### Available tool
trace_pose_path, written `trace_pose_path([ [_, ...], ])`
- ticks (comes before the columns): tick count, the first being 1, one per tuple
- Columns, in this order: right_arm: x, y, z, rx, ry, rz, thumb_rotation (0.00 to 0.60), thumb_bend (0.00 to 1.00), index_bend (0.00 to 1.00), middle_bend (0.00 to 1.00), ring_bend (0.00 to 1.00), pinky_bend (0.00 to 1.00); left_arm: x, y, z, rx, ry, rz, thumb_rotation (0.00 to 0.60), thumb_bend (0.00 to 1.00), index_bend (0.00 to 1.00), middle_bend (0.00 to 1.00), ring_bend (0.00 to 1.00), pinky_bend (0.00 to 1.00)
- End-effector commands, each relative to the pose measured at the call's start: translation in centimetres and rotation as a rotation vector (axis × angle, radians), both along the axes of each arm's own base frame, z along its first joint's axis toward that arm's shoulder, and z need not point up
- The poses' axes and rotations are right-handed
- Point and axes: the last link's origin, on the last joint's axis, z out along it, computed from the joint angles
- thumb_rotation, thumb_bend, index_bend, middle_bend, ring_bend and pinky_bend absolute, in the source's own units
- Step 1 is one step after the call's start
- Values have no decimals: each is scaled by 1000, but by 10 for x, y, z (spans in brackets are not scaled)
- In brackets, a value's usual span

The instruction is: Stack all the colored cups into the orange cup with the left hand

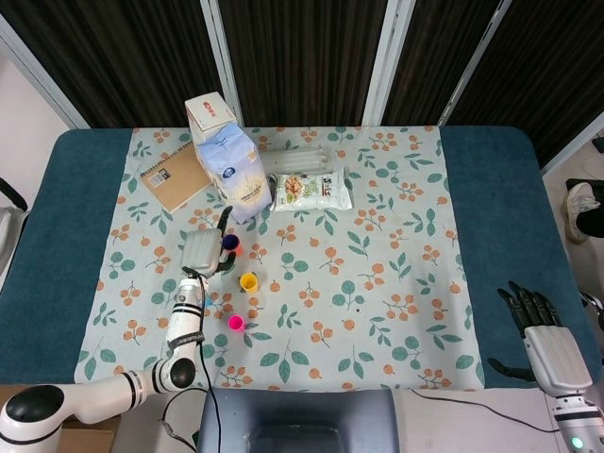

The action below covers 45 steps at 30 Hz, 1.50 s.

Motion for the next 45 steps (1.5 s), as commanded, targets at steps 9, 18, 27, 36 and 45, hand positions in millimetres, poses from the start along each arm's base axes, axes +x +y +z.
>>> trace_pose_path([
  [9,1,1,-1,7,-2,2,600,140,0,0,0,0,11,-68,30,-127,-101,-123,600,351,118,1000,1000,1000],
  [18,2,2,-2,16,-8,11,600,140,0,0,0,0,13,-83,3,-204,-69,-126,600,352,205,1000,1000,1000],
  [27,2,2,0,18,-15,13,600,140,0,0,0,0,11,-78,-23,-196,-17,-118,600,353,240,1000,1000,1000],
  [36,2,4,3,12,-20,15,600,140,0,0,0,0,2,-70,-28,-161,23,-99,600,354,325,1000,1000,1000],
  [45,2,3,2,12,-16,14,600,140,0,0,0,0,-3,-66,-29,-150,33,-93,600,355,367,1000,1000,1000],
])
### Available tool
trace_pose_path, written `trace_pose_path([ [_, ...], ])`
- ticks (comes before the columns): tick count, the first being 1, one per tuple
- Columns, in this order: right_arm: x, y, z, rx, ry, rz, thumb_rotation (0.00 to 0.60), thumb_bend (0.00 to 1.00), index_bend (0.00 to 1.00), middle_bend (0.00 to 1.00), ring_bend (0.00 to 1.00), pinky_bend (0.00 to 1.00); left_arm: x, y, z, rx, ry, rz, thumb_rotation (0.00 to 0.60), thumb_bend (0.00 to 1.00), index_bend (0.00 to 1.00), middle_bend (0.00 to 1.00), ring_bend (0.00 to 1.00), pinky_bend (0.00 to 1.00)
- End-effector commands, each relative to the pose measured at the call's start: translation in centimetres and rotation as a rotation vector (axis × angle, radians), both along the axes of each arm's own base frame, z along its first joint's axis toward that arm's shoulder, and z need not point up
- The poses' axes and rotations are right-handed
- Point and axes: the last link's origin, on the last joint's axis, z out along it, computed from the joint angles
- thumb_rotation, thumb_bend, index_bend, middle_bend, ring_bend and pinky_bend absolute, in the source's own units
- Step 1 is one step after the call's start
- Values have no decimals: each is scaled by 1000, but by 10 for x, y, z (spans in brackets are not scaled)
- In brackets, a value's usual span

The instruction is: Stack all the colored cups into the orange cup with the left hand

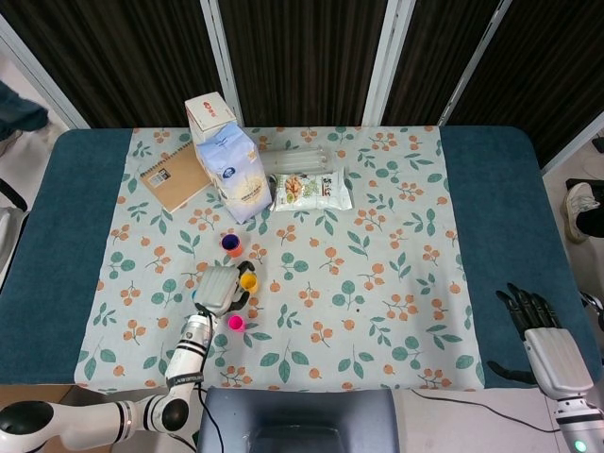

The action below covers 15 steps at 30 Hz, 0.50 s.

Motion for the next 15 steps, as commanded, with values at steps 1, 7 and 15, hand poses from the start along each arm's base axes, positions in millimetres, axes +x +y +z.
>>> trace_pose_path([
  [1,0,0,0,1,1,0,600,140,0,0,0,0,-1,1,0,-2,-5,4,600,354,371,1000,1000,1000],
  [7,0,-1,0,-2,1,-1,600,140,0,0,0,0,-1,1,-1,-8,-11,4,600,354,408,1000,1000,1000],
  [15,0,-1,0,-2,0,-1,600,140,0,0,0,0,-1,2,0,-6,-19,5,600,351,483,1000,1000,1000],
])
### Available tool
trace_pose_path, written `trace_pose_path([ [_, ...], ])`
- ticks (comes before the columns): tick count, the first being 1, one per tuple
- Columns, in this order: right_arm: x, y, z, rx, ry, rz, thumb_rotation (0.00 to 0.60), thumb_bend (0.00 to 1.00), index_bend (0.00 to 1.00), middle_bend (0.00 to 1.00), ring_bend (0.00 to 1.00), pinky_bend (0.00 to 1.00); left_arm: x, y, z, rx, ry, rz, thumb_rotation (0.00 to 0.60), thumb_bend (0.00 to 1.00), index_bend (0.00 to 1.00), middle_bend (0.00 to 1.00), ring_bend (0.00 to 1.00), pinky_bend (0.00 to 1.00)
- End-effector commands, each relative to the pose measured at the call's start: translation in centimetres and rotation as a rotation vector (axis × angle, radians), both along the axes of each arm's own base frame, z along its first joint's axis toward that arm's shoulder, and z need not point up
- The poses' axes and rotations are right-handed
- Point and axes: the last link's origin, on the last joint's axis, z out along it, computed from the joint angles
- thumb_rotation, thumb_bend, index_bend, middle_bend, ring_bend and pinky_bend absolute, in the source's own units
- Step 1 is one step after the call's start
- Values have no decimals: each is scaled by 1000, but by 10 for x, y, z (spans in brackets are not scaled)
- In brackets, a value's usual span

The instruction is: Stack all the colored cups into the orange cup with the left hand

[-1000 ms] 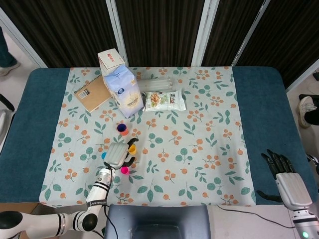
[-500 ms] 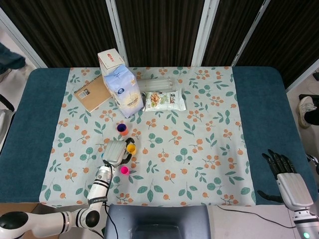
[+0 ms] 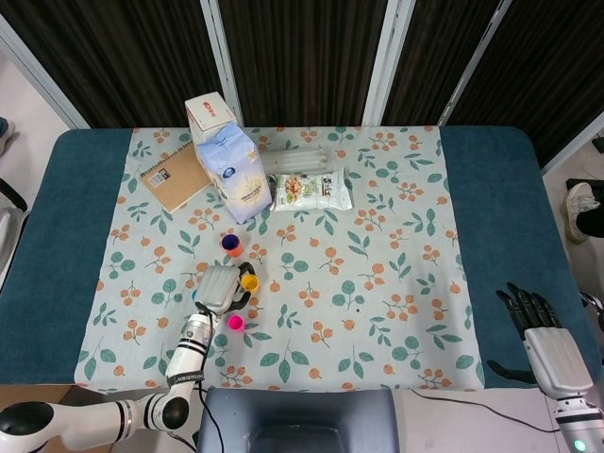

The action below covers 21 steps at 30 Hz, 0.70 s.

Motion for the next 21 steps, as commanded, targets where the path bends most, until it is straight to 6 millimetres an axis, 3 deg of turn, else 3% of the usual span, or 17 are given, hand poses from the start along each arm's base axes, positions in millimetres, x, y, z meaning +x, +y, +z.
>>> trace_pose_path([
  [1,0,0,0,0,0,0,600,140,0,0,0,0,0,0,2,5,-6,1,600,350,491,1000,1000,1000],
  [9,0,0,1,-3,-4,0,600,140,0,0,0,0,10,10,28,94,-75,-25,600,347,508,1000,1000,1000],
  [16,0,1,2,-4,-7,0,600,140,0,0,0,0,16,39,61,209,-85,-11,600,347,499,1000,1000,1000],
  [21,0,0,2,-6,-5,-1,600,140,0,0,0,0,9,56,62,240,-48,25,600,347,499,1000,1000,1000],
])
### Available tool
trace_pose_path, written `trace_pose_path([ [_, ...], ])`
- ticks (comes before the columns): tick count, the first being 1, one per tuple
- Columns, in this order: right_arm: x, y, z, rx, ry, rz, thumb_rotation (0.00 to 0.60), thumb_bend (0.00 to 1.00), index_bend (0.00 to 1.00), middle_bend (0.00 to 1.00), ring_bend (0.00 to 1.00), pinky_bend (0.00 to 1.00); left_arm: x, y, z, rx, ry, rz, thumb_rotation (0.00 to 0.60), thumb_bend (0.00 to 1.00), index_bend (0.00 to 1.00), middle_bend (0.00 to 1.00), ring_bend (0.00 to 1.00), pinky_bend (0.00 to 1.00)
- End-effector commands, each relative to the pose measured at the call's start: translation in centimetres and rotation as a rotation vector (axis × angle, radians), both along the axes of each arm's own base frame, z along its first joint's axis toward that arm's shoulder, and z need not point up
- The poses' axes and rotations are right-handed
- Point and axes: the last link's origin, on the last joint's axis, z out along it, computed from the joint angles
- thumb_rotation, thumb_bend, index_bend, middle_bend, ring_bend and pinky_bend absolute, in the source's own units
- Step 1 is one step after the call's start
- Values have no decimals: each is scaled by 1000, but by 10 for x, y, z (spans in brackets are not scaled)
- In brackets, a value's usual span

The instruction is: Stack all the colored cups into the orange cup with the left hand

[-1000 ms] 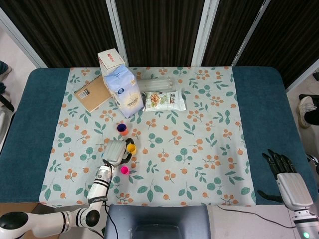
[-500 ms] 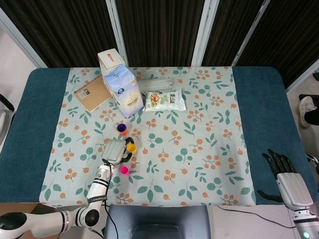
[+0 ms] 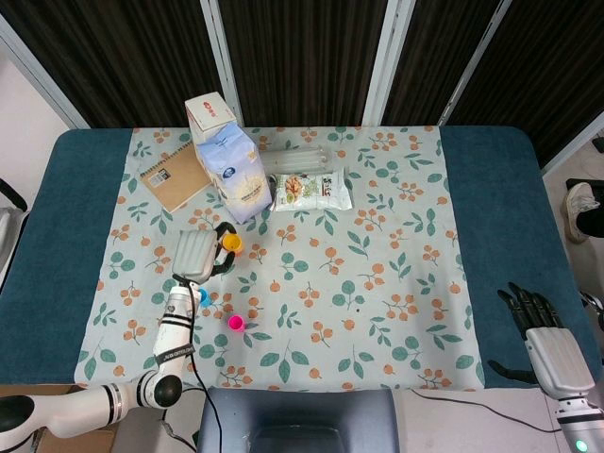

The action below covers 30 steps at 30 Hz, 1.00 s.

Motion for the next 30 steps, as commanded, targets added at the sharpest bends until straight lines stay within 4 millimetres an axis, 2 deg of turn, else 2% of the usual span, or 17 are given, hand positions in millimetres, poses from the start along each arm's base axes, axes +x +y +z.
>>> trace_pose_path([
  [1,0,0,0,0,1,-1,600,140,0,0,0,0,-4,12,1,13,13,34,600,348,499,1000,1000,1000],
  [12,-1,-1,1,-7,4,-5,600,140,0,0,0,0,-21,21,-13,-9,37,80,600,347,499,1000,1000,1000],
  [24,-1,-1,1,-9,4,-6,600,140,0,0,0,0,-20,19,-23,-29,41,74,600,351,488,1000,1000,1000],
  [26,-1,-1,1,-9,4,-5,600,140,0,0,0,0,-21,19,-25,-37,48,81,600,354,442,1000,1000,1000],
  [27,-1,0,1,-8,3,-5,600,140,0,0,0,0,-22,19,-27,-44,54,86,600,355,387,1000,1000,1000],
  [30,-1,0,1,-9,3,-5,600,140,0,0,0,0,-23,20,-29,-54,57,96,600,353,132,1000,1000,1000],
])
